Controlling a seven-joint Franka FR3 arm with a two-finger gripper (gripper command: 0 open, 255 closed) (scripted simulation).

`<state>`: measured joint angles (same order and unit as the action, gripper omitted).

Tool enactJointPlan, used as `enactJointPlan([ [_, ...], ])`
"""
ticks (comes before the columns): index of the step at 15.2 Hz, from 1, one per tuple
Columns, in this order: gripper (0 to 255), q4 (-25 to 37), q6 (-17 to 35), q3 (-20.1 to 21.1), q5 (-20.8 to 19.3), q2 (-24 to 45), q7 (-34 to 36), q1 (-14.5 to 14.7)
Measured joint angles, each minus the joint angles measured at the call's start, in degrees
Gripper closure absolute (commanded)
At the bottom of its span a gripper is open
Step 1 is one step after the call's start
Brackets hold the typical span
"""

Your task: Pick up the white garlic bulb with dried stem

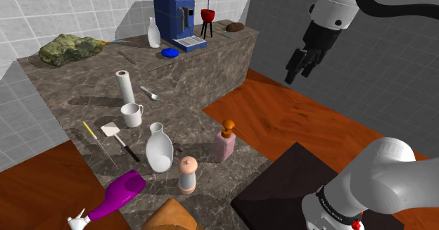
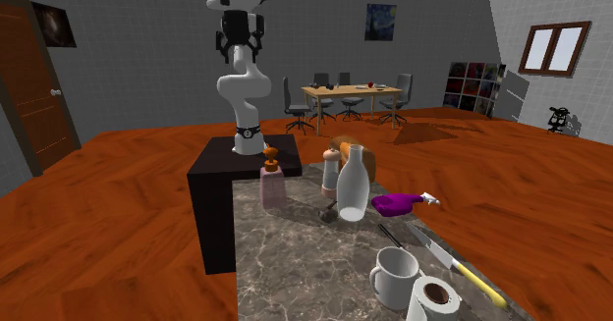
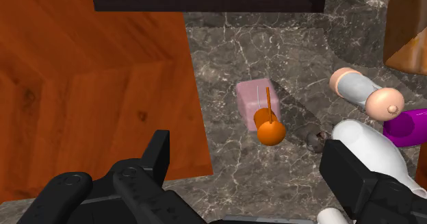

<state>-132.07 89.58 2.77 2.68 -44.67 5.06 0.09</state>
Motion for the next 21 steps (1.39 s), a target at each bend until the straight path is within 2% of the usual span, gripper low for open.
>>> enactJointPlan([
  [2, 0, -0.05, 0.64, 0.29, 0.23, 0.69, 0.29, 0.09],
  [8, 0, -3.30, 9.67, 3.29, 2.37, 7.43, 2.94, 1.03],
  [14, 0, -3.78, 19.40, 6.39, 3.90, 17.53, 5.61, 1.86],
  [21, 0, -0.85, 29.06, 9.77, 4.15, 31.07, 9.16, 2.69],
])
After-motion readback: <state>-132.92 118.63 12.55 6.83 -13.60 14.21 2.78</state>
